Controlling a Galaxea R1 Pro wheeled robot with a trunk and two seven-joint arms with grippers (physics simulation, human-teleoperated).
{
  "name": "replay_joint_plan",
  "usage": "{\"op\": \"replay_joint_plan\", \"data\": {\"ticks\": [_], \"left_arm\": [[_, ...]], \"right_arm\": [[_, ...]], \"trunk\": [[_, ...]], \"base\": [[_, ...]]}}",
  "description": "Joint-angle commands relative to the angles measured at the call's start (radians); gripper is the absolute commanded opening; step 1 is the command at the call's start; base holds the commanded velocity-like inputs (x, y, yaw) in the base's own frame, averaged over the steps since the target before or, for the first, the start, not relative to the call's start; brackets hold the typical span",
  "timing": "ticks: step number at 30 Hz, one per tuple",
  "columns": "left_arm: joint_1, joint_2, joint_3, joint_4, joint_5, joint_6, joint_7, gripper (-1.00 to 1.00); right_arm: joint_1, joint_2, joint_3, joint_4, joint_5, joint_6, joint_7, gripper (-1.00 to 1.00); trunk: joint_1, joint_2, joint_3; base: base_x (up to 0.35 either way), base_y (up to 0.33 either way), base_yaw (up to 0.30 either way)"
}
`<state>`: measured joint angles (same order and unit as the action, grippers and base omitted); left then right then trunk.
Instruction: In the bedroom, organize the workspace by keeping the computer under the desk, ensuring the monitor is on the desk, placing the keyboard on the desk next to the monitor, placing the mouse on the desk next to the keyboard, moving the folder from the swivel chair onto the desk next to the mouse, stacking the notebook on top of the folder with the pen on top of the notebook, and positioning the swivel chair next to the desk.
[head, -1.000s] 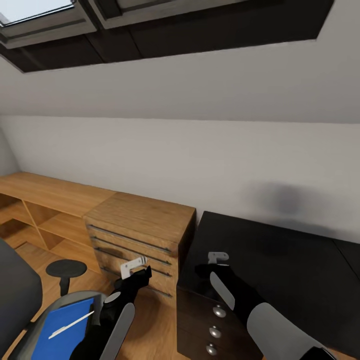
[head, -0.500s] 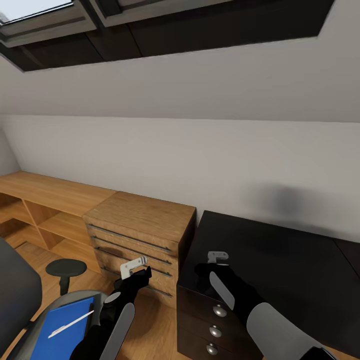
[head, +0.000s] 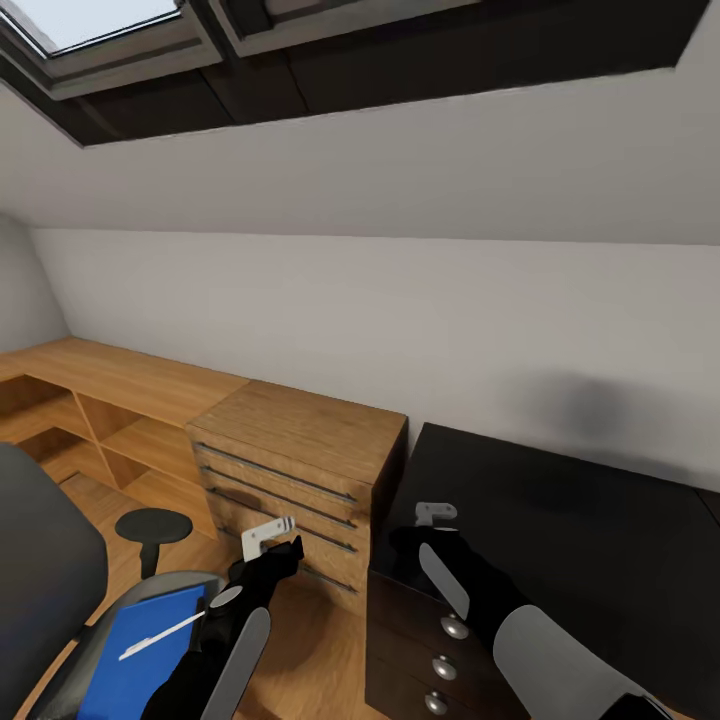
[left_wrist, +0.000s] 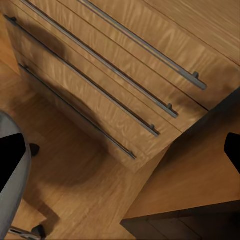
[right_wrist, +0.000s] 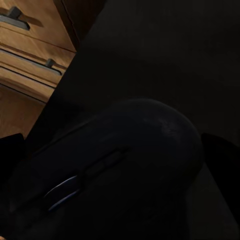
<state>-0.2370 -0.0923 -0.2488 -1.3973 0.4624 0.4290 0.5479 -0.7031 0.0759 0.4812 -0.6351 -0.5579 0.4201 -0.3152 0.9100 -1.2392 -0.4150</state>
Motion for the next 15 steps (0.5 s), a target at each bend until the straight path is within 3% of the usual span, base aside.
{"op": "replay_joint_plan", "data": {"ticks": [1, 15], "left_arm": [[-0.001, 0.000, -0.001, 0.000, 0.009, 0.002, 0.008, 1.00], [-0.001, 0.000, -0.001, 0.001, 0.009, 0.002, 0.007, 1.00]], "right_arm": [[-0.001, -0.001, 0.005, -0.001, -0.012, 0.002, -0.008, -1.00], [-0.001, -0.002, 0.004, 0.000, -0.011, 0.002, -0.007, -1.00]], "trunk": [[0.000, -0.001, -0.001], [0.000, -0.001, -0.001]], "base": [[0.000, 0.000, 0.015], [0.000, 0.000, 0.002]]}}
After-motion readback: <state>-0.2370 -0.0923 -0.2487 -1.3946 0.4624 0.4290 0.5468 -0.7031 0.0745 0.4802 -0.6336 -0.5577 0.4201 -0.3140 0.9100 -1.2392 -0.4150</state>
